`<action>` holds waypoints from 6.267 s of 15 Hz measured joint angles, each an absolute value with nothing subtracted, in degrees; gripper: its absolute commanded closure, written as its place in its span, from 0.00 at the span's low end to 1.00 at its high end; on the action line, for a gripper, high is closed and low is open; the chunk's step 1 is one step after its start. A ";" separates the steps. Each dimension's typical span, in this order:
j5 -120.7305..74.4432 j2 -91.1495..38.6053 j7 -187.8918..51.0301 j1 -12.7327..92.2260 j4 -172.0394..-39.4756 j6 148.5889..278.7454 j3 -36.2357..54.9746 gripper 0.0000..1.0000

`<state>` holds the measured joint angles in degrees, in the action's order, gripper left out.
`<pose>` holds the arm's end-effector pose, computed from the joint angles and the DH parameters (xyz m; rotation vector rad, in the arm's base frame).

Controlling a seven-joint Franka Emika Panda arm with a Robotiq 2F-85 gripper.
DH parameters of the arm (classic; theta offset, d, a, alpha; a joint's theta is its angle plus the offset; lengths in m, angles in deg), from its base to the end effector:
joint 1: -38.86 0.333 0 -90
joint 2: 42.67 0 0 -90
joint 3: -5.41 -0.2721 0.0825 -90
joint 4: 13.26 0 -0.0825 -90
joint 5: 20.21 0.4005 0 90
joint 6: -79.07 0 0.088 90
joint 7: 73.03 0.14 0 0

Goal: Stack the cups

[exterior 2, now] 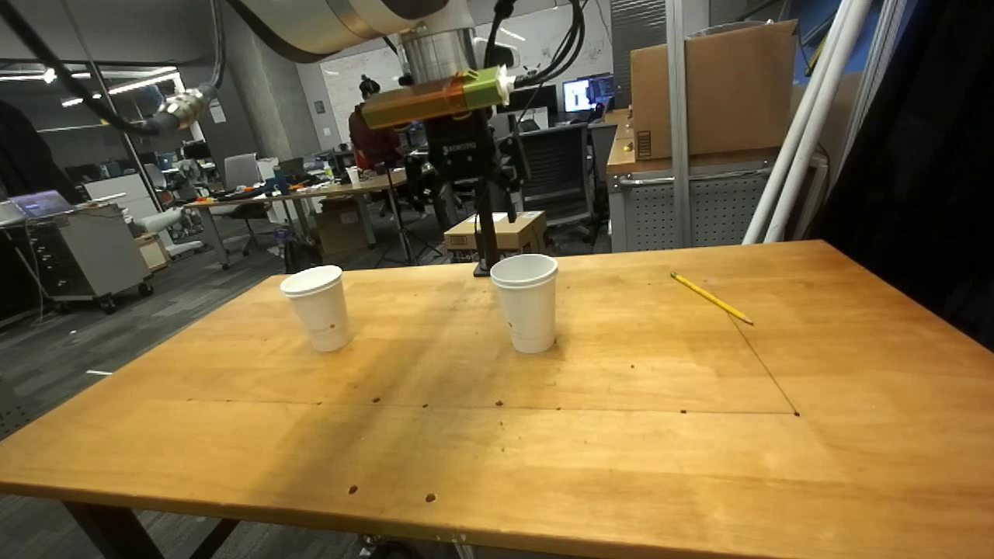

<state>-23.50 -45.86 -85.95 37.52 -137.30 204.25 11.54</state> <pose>0.5466 -0.0753 0.3417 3.0789 0.1948 0.1029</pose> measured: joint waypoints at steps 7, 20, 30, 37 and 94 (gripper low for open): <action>-23.49 -41.72 -85.93 36.24 -135.21 204.27 11.57 0.00; -31.18 -40.28 -74.12 36.61 -137.65 203.42 9.19 0.00; -29.15 -39.76 -73.82 36.52 -139.10 201.48 9.20 0.00; -27.50 -39.74 -77.34 36.50 -138.90 201.86 9.16 0.00; -22.93 -37.84 -88.54 34.09 -133.99 200.93 7.70 1.00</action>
